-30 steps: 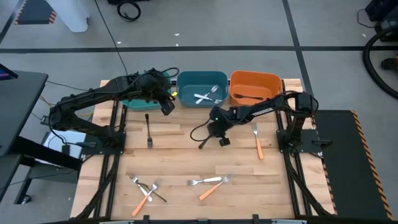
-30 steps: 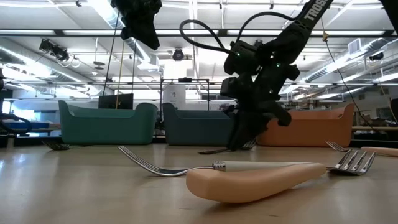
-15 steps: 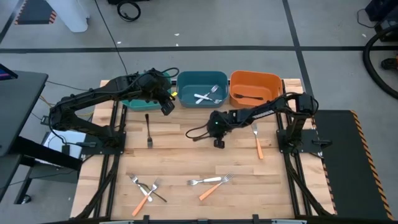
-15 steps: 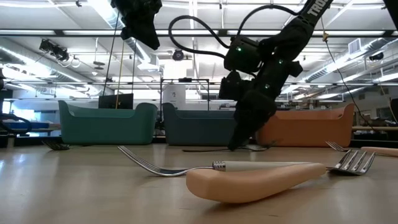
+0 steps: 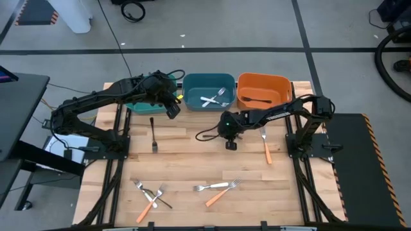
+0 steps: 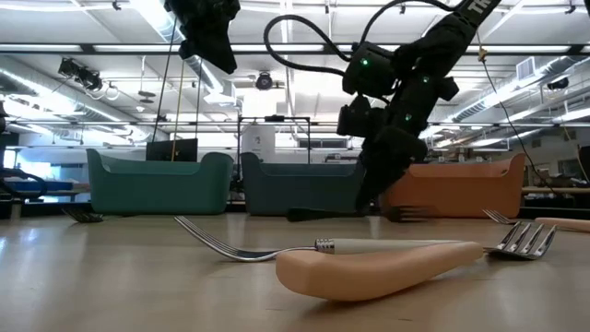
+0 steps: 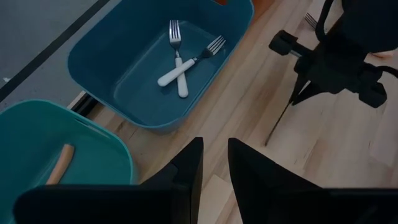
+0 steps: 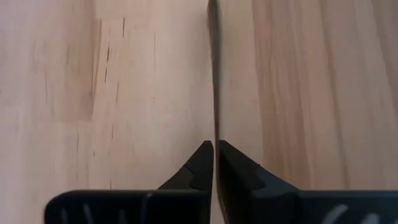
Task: Sort silverware by color (type)
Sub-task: Put the black fork into the orange bin, then put the white fork into the dark blue bin
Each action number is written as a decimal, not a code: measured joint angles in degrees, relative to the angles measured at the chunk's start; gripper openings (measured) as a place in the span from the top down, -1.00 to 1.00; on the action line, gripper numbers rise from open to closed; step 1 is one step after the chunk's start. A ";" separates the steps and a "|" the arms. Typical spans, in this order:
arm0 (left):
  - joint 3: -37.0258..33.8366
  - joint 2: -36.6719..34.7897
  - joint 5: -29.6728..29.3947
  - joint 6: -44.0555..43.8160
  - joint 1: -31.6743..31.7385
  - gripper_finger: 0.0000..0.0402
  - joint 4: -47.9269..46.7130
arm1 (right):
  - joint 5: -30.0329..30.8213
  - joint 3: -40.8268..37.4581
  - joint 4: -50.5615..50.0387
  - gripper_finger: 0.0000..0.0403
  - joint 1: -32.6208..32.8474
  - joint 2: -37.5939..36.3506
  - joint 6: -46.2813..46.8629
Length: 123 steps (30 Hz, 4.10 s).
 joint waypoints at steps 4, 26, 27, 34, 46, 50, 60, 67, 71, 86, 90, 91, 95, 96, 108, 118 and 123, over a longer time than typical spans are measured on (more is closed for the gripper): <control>0.00 0.00 0.00 -0.01 0.02 0.59 0.05 | 0.19 0.24 -2.98 0.76 -0.55 0.26 -2.64; 0.00 0.00 0.04 -0.05 0.00 0.59 2.45 | 0.04 -1.25 -5.46 0.73 -3.94 0.14 -5.32; 0.00 0.00 0.04 -0.05 0.00 0.59 2.44 | 0.00 -1.25 -5.46 0.73 -3.94 0.13 -5.32; 0.00 0.00 0.04 -0.03 0.00 0.59 2.51 | -0.98 -1.07 -5.78 0.74 -4.08 1.31 -5.13; 0.00 0.00 0.02 -0.03 0.00 0.59 2.58 | -1.71 1.71 -16.21 0.95 -3.58 -1.24 -2.39; 0.00 0.00 0.02 -0.03 0.02 0.59 2.60 | -2.85 7.13 -25.35 0.96 -3.12 -5.45 -2.29; 0.00 0.00 0.04 -0.49 0.00 0.59 2.59 | 12.18 15.95 -42.09 0.96 -8.78 -19.53 -7.25; 0.00 0.00 0.02 -1.54 0.00 0.59 2.62 | 16.16 13.83 -44.07 0.95 -27.02 -28.14 -2.68; 0.00 0.00 0.02 -1.54 0.00 0.59 2.62 | 12.92 9.52 -41.00 0.95 -34.11 -28.24 -8.71; 0.00 0.00 0.04 -1.52 0.00 0.59 2.33 | 18.12 3.80 -33.61 0.74 -41.51 -19.50 -20.56; 0.00 0.00 0.03 -1.51 0.00 0.59 0.32 | 21.52 3.82 -33.38 0.66 -41.47 -18.96 -20.56; 0.00 0.00 0.04 -1.56 0.00 0.59 -0.13 | 22.08 3.82 -33.34 0.64 -41.47 -18.97 -20.55; 0.00 0.00 0.07 -3.22 0.00 0.59 -1.51 | 22.34 3.82 -33.34 0.59 -41.47 -19.79 -20.54; 0.00 0.00 0.03 -3.83 0.00 0.59 -2.08 | 22.41 3.82 -33.34 0.58 -41.32 -20.24 -20.54; 0.00 0.00 -0.20 -22.65 -3.31 0.59 -19.41 | 23.98 8.65 -34.16 0.58 -35.54 -28.40 -15.40; -0.02 0.00 -2.07 -31.51 -7.28 0.59 -23.40 | 23.18 9.75 -33.82 0.58 -32.77 -31.92 -12.01; -0.02 0.37 -2.10 -33.00 -9.38 0.54 -23.24 | 23.12 9.75 -33.80 0.58 -31.32 -32.70 -12.78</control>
